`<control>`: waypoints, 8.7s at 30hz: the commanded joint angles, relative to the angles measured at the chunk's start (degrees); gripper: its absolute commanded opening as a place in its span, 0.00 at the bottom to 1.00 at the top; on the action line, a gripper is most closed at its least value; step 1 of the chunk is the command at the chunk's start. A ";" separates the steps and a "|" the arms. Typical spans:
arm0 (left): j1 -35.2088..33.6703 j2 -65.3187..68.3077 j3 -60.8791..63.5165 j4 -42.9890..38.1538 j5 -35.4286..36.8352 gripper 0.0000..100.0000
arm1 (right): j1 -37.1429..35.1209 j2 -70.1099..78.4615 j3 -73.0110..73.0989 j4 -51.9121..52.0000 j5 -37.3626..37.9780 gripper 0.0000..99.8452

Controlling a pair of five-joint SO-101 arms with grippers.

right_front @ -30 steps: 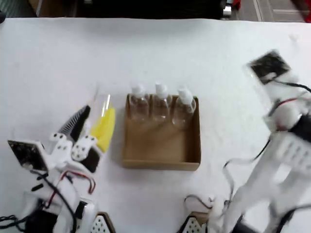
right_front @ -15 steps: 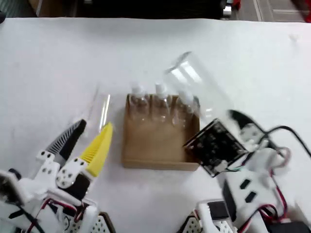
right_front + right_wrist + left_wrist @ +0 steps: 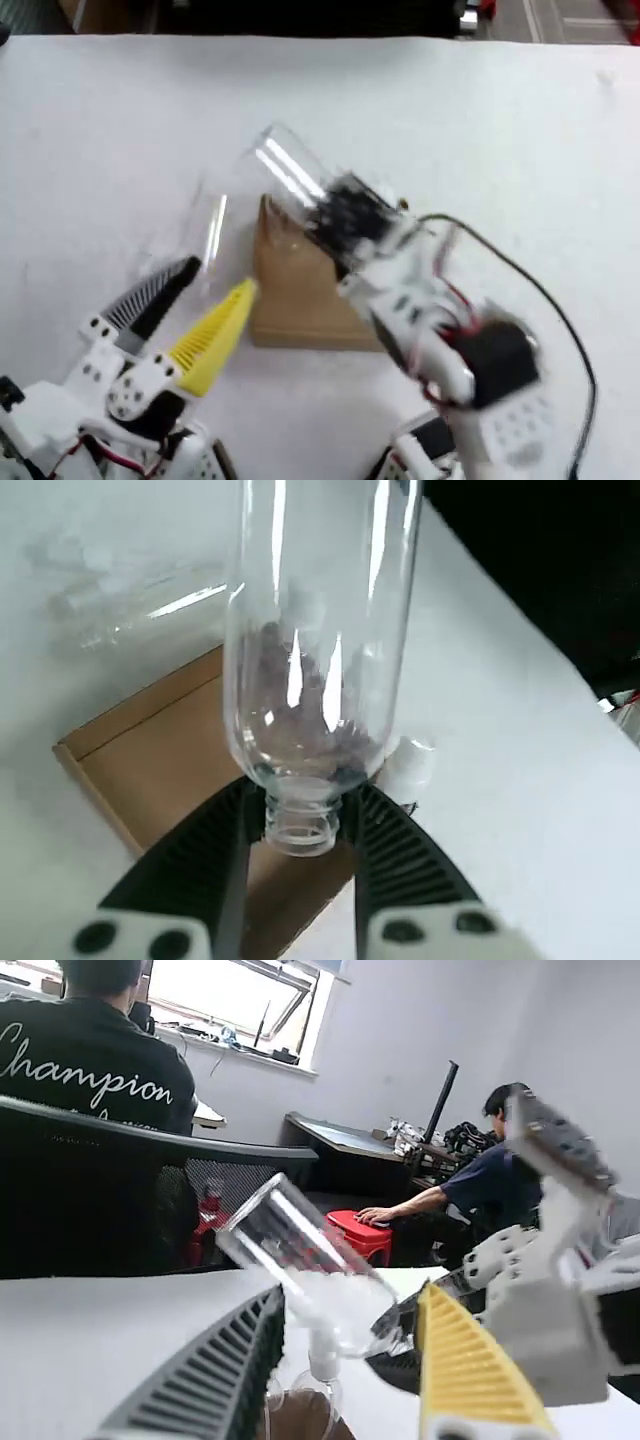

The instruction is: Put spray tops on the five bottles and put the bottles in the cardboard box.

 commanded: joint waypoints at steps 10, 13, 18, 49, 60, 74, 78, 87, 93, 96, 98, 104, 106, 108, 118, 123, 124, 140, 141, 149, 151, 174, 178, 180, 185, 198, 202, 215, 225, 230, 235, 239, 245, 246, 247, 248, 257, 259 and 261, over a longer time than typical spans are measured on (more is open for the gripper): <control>1.01 0.31 6.24 -9.76 -3.43 0.21 | -10.86 -6.11 0.35 1.27 -0.62 0.02; 1.01 0.31 6.33 -9.93 -3.43 0.21 | -10.68 -10.24 0.26 1.63 -0.97 0.02; 0.92 0.31 6.77 -9.67 -3.43 0.21 | -10.95 -15.87 0.26 3.03 -1.05 0.02; -5.14 0.31 17.05 -11.78 -3.08 0.21 | -20.44 -17.80 -6.95 4.70 -3.96 0.02; -5.23 0.31 16.88 -11.78 -2.99 0.21 | -16.22 -13.93 -3.34 0.22 -3.78 0.02; -36.35 0.31 11.69 -12.04 -2.90 0.21 | -8.31 2.95 -3.78 -3.91 -8.79 0.02; -36.70 0.31 17.32 -15.12 -2.90 0.21 | -8.13 5.93 -7.56 0.40 -8.88 0.02; -36.79 0.31 35.52 -37.54 -2.90 0.21 | -6.64 19.74 -8.35 0.92 -8.88 0.02; -36.79 0.31 36.57 -38.42 -2.99 0.21 | -8.22 24.31 -5.54 -3.30 -8.88 0.02; -36.79 0.31 36.66 -38.33 -3.08 0.21 | -9.01 26.51 -2.64 -6.02 -8.88 0.02; -36.79 0.31 36.66 -38.33 -3.25 0.21 | -8.84 27.30 -1.14 -8.22 -8.97 0.02; -36.79 0.31 36.75 -38.24 -3.34 0.21 | -9.19 27.56 1.85 -12.26 -12.66 0.02; -36.79 0.31 36.75 -38.24 -3.34 0.21 | -9.19 27.56 1.85 -12.18 -12.92 0.02; -36.79 0.31 36.75 -38.24 -3.34 0.21 | -9.19 27.56 1.93 -11.74 -13.01 0.02; -36.79 0.31 36.75 -38.24 -3.34 0.21 | -9.10 27.91 2.02 -11.30 -15.65 0.02; -36.79 0.31 36.75 -38.24 -3.34 0.21 | -9.10 27.56 4.04 -11.56 -15.65 0.02; -36.79 0.31 36.75 -38.24 -3.34 0.21 | -9.10 27.56 4.13 -11.47 -15.65 0.02; -36.70 0.31 36.84 -38.24 -3.34 0.21 | -9.10 27.47 4.22 -10.59 -16.09 0.19; -36.70 0.31 36.84 -38.24 -3.34 0.21 | -9.10 27.47 4.22 -10.59 -16.09 0.19; -36.62 0.31 36.84 -38.24 -3.34 0.21 | -9.19 27.21 3.78 -10.59 -16.09 0.20; -36.62 0.31 36.84 -38.24 -3.34 0.21 | -9.19 25.45 3.87 -10.51 -15.82 0.20; -36.79 0.31 36.75 -37.19 -2.81 0.21 | 16.22 -14.29 11.78 -6.29 -16.09 0.19; -36.79 0.31 36.48 -36.13 0.26 0.21 | 24.48 -25.27 23.74 -10.68 -16.18 0.19; -36.79 0.31 36.57 -36.13 0.79 0.21 | 27.03 -31.34 30.15 -14.64 -16.18 0.19; -36.79 0.31 36.66 -36.04 0.79 0.21 | 28.70 -46.46 49.14 -25.19 -22.86 0.19; -36.88 0.31 34.11 -34.81 -5.27 0.15 | 28.70 -50.77 64.18 -35.03 -25.32 0.19; -36.79 0.40 30.51 -28.92 -19.60 0.15 | 28.70 -50.86 66.11 -37.14 -25.32 0.19; -53.49 3.03 16.26 -6.68 -50.64 0.15 | 28.70 -50.86 69.54 -39.87 -25.32 0.19; -53.58 45.05 -16.18 18.37 -55.56 0.15 | 28.70 -50.86 70.51 -40.92 -25.32 0.19; -53.41 55.16 -20.92 22.42 -46.95 0.15 | 28.79 -50.86 70.68 -40.48 -25.32 0.19; -53.41 57.36 -20.92 22.86 -41.76 0.15 | 28.79 -50.86 71.30 -40.84 -25.32 0.19; -53.41 57.36 -21.01 22.86 -33.93 0.15 | 28.79 -50.86 71.47 -40.92 -25.32 0.19; -53.41 57.63 -20.92 22.86 -23.12 0.17 | 28.79 -50.86 71.47 -40.92 -25.32 0.19; -53.41 57.71 -20.92 22.86 -22.42 0.18 | 28.79 -50.86 71.47 -40.92 -25.32 0.19; -53.41 57.71 -20.92 22.86 -21.63 0.20 | 28.79 -50.86 71.47 -40.84 -25.32 0.19; -53.41 57.71 -20.92 22.86 -20.92 0.21 | 28.79 -50.86 71.47 -40.75 -25.32 0.19; -53.41 57.71 -21.01 23.65 -20.57 0.22 | 28.79 -50.86 71.56 -40.57 -25.32 0.19; -53.32 57.80 -21.01 24.26 -20.57 0.22 | 28.79 -50.86 71.56 -40.57 -25.23 0.19; -52.97 57.80 -20.84 24.44 -20.48 0.22 | 28.79 -50.86 71.56 -40.57 -25.23 0.19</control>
